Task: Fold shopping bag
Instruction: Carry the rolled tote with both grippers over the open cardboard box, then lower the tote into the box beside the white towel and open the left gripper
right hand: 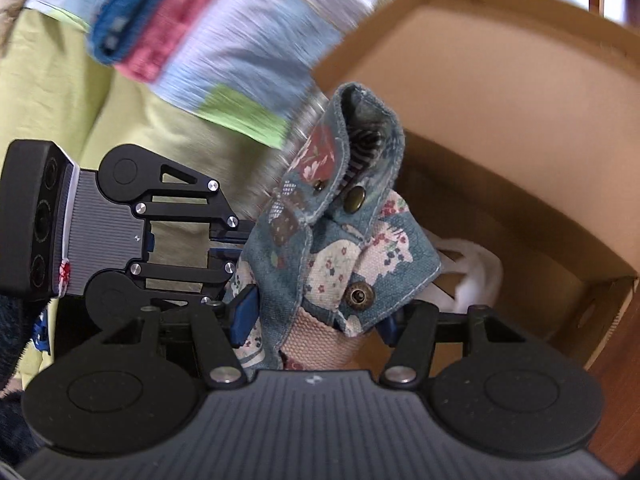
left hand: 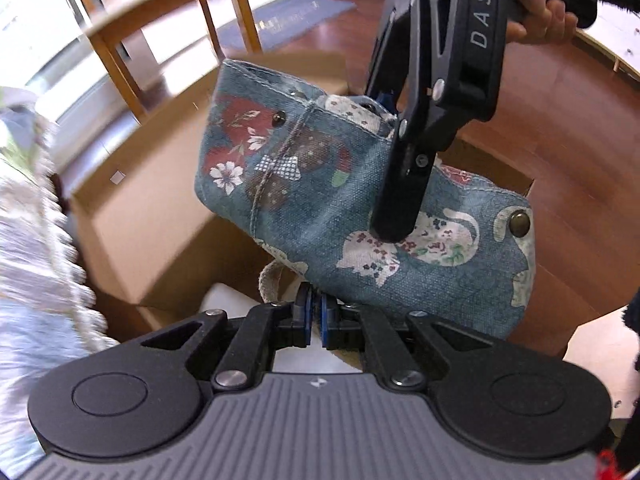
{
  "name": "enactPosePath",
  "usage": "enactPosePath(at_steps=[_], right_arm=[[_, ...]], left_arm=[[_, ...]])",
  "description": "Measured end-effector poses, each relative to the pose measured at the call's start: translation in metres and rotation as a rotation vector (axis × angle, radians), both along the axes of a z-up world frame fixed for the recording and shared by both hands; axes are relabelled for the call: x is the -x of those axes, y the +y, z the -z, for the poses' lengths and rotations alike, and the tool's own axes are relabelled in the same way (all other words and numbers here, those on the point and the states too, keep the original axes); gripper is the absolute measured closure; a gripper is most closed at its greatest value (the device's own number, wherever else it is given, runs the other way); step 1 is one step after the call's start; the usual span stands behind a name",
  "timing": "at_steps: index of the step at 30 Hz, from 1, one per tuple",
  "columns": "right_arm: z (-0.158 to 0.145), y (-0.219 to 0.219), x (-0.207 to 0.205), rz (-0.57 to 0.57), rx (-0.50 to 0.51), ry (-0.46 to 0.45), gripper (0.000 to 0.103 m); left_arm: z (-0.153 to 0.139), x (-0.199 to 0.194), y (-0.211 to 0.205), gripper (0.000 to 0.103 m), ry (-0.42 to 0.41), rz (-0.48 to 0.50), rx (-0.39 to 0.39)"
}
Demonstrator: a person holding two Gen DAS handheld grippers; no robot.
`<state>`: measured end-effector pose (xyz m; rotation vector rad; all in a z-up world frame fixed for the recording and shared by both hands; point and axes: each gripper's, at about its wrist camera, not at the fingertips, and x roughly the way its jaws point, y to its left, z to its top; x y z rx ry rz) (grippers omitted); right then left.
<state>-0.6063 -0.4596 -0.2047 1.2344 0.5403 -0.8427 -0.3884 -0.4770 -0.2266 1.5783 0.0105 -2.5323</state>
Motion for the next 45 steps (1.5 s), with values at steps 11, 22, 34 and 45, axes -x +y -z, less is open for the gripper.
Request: enactPosePath(at_steps=[11,22,34,45], right_arm=[[0.095,-0.043,-0.006,-0.072,-0.134,0.03,0.048],[0.14,-0.056,-0.015,0.016,-0.196,0.079,0.048],[0.153,-0.05,-0.037,0.142,-0.166,0.055,0.049],[0.162,-0.042,-0.045,0.194,-0.182,0.029,0.044]], left_arm=[[0.089,0.032,-0.006,0.103,-0.197,-0.024,-0.025],[0.073,0.017,0.026,0.092,-0.177,-0.099,0.134],[0.091,0.006,-0.011,0.097,-0.257,-0.246,0.105],[0.082,0.045,0.013,0.093,-0.147,-0.122,-0.034]])
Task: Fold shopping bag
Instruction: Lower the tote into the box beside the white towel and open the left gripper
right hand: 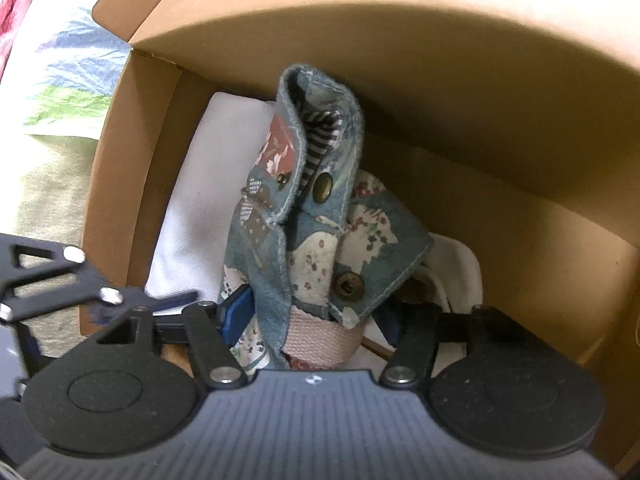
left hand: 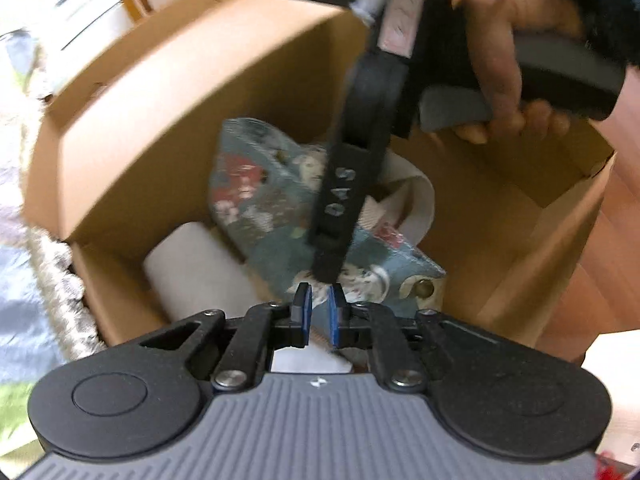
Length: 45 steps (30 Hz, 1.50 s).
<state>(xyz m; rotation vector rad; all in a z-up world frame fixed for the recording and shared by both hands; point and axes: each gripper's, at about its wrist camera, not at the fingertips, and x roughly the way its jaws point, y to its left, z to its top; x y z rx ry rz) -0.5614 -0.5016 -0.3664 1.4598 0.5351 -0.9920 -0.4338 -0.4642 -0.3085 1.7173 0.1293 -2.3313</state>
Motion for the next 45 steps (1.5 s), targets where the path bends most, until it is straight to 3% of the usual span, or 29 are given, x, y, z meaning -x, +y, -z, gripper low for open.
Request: enactPosePath(at_steps=[3,9,12,14,15,17,18,19,22,25,26,29,31,38,41,45], right_arm=[[0.003,0.001,-0.002,0.016,-0.012,-0.002,0.042],[0.004,-0.002,-0.009,0.009,-0.028,0.027,0.037],[-0.007,0.003,-0.012,0.037,0.005,0.051,0.036],[-0.026,0.012,-0.006,0.101,0.079,0.094,0.036],[-0.038,0.017,-0.004,0.127,0.121,0.135,0.04],[-0.061,0.03,-0.011,0.118,0.248,0.26,0.073],[-0.07,0.036,-0.017,0.091,0.31,0.317,0.079],[-0.077,0.039,-0.028,0.061,0.37,0.368,0.086],[-0.078,0.051,-0.045,-0.053,0.516,0.402,0.089],[-0.061,0.047,-0.04,-0.152,0.512,0.39,0.091],[-0.057,0.046,-0.045,-0.174,0.48,0.437,0.091],[-0.04,0.055,-0.018,-0.141,0.466,0.404,0.097],[-0.029,0.045,-0.022,-0.148,0.468,0.375,0.097],[-0.025,0.043,-0.027,-0.119,0.445,0.401,0.097],[-0.03,0.041,-0.003,-0.069,0.41,0.382,0.095],[-0.038,0.038,-0.007,-0.072,0.397,0.41,0.094]], left_arm=[[0.013,0.011,0.004,0.095,-0.018,0.022,-0.016],[0.016,0.016,-0.009,0.093,-0.029,-0.047,-0.071],[0.016,0.02,-0.007,0.093,-0.036,-0.056,-0.064],[0.016,0.02,-0.006,0.093,-0.032,-0.056,-0.064],[0.016,0.02,-0.006,0.093,-0.029,-0.058,-0.066],[0.015,0.019,-0.006,0.093,-0.021,-0.063,-0.07],[0.015,0.019,-0.005,0.093,-0.018,-0.065,-0.069],[0.014,0.019,-0.004,0.093,-0.017,-0.066,-0.067],[0.013,0.019,0.0,0.093,-0.021,-0.06,-0.057],[0.013,0.016,0.002,0.093,-0.022,-0.054,-0.051],[0.013,0.016,0.003,0.093,-0.019,-0.054,-0.048],[0.014,0.019,0.003,0.093,-0.006,-0.06,-0.037],[0.015,0.023,0.004,0.093,-0.01,-0.048,-0.026],[0.011,0.025,0.004,0.091,-0.009,-0.072,-0.01],[-0.005,0.017,0.01,0.091,-0.011,-0.125,0.009],[-0.031,-0.004,0.014,0.071,0.045,-0.256,0.019]])
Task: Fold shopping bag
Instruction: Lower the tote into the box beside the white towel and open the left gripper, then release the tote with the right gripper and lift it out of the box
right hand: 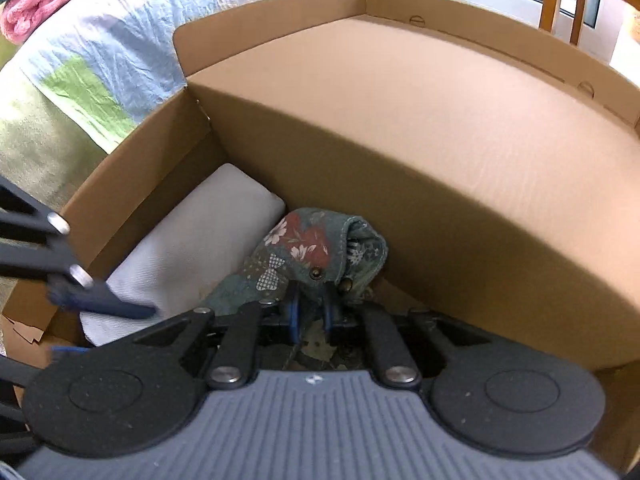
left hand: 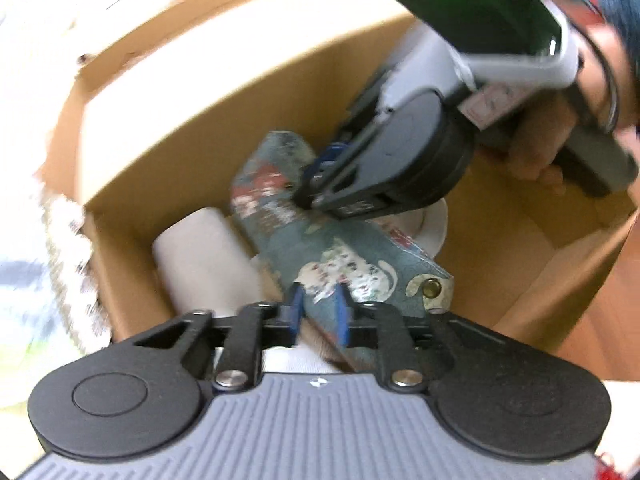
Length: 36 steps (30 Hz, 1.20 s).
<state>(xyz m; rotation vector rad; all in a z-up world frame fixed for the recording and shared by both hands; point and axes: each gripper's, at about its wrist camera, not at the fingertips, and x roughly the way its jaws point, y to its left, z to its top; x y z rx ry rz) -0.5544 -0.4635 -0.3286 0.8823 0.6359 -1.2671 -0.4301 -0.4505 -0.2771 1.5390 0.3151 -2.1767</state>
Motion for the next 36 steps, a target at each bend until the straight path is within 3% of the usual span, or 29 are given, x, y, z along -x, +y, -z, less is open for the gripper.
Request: enactPosePath(at_steps=[3,5,8,13,18,20,24,28,36], right_arm=[[-0.008,0.001,0.003,0.026,0.002,-0.026,0.081],[-0.01,0.001,0.002,0.026,0.006,-0.053,0.067],[-0.014,0.007,-0.003,0.011,0.013,-0.02,0.067],[-0.021,0.022,0.008,0.073,0.028,-0.057,0.064],[-0.028,0.041,0.018,0.135,0.012,-0.083,0.056],[-0.033,0.054,0.019,0.175,0.005,-0.097,0.037],[-0.043,0.081,0.01,0.216,-0.013,-0.143,0.02],[-0.054,0.1,-0.002,0.232,-0.033,-0.164,0.001],[-0.081,0.104,0.001,0.341,-0.058,-0.157,0.001]], left_arm=[[0.004,-0.007,-0.004,0.071,0.01,-0.089,-0.002],[-0.003,-0.017,-0.001,0.07,0.014,-0.126,-0.005],[-0.004,-0.029,0.006,0.065,0.018,-0.166,-0.011],[-0.01,-0.039,0.015,0.064,0.014,-0.185,0.004],[-0.033,-0.046,0.014,0.052,0.014,-0.253,-0.02],[-0.038,-0.05,0.014,0.049,0.028,-0.281,-0.029],[-0.052,-0.062,0.02,0.032,0.073,-0.35,-0.036],[-0.069,-0.074,0.032,0.029,0.117,-0.385,-0.039],[-0.104,-0.083,0.056,0.027,0.144,-0.417,0.036]])
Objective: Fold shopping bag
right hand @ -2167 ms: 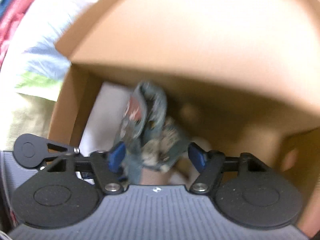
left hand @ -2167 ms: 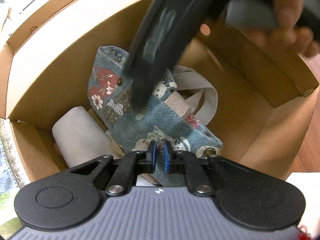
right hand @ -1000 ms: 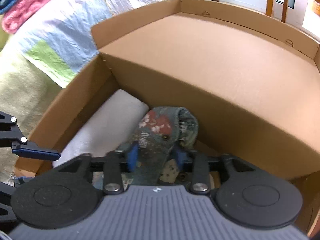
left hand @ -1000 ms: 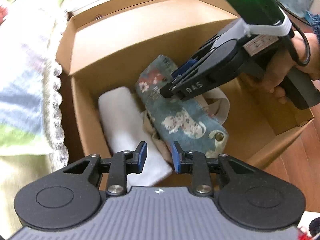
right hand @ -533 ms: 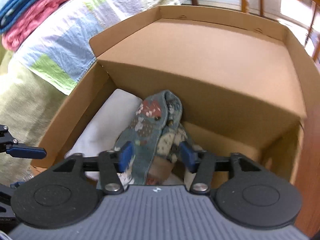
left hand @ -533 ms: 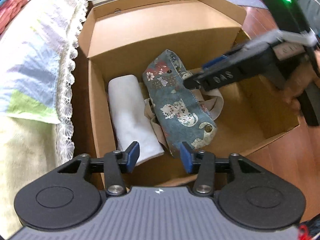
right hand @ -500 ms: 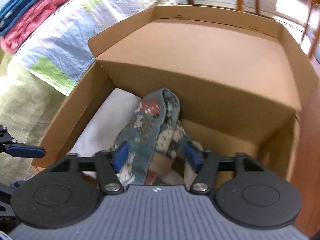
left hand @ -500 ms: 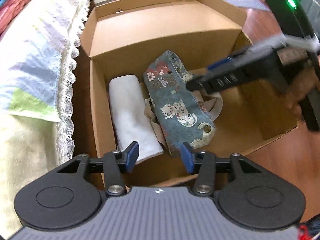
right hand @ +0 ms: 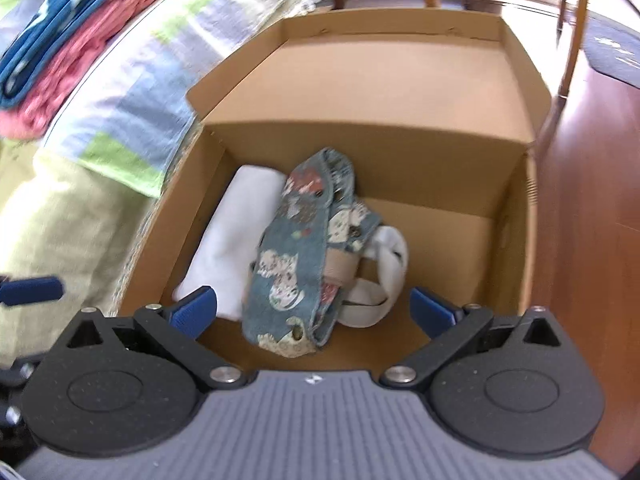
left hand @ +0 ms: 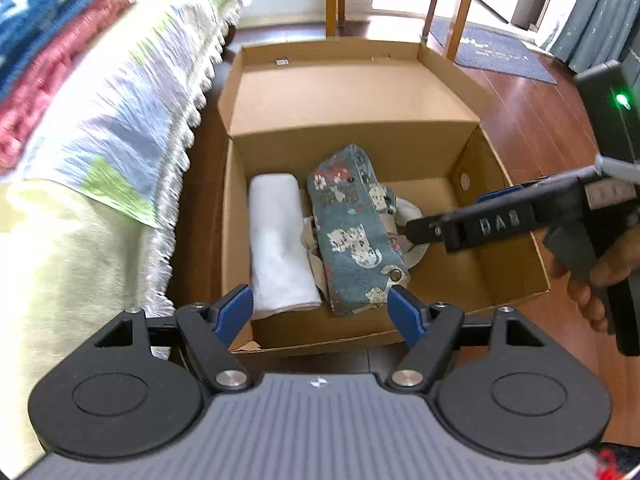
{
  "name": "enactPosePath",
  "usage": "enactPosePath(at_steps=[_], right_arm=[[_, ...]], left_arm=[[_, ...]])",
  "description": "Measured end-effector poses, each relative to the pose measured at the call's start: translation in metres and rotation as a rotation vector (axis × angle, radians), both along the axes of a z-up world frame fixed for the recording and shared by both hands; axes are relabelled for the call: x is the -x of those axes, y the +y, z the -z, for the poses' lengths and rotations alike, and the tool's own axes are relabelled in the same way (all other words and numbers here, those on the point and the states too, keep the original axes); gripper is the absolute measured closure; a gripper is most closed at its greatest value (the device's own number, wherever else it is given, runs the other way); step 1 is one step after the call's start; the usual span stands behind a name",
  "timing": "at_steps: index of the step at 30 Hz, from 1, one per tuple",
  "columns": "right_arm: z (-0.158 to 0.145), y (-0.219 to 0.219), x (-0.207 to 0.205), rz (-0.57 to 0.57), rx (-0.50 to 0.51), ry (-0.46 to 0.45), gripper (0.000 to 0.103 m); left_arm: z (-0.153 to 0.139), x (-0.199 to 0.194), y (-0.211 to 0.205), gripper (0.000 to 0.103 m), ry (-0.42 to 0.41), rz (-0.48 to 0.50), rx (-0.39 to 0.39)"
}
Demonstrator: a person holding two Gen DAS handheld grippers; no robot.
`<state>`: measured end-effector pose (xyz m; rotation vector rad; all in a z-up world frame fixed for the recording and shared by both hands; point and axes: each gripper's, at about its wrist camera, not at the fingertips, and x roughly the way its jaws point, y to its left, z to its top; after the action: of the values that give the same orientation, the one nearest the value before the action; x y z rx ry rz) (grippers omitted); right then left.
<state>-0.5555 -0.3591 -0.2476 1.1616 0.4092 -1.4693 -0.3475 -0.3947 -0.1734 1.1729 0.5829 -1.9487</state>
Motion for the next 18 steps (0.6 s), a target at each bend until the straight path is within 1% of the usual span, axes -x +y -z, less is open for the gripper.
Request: enactPosePath(at_steps=[2,5,9,15,18], right_arm=[[-0.009,0.004,0.001,0.012,0.023,-0.002,0.001],[-0.024,0.014,-0.002,0.019,0.07,0.027,0.001],[-0.04,0.029,-0.006,0.045,0.106,0.066,0.001],[-0.068,0.057,-0.009,0.035,0.152,0.133,0.001],[-0.083,0.075,-0.011,0.032,0.183,0.169,0.001]], left_arm=[[-0.013,-0.002,0.008,0.026,0.009,-0.004,0.026],[-0.03,-0.006,0.016,0.025,0.031,-0.012,0.05],[-0.05,-0.01,0.029,0.022,0.035,-0.019,0.108],[-0.07,-0.013,0.047,0.022,0.017,-0.063,0.191],[-0.076,-0.014,0.056,0.022,0.023,-0.083,0.213]])
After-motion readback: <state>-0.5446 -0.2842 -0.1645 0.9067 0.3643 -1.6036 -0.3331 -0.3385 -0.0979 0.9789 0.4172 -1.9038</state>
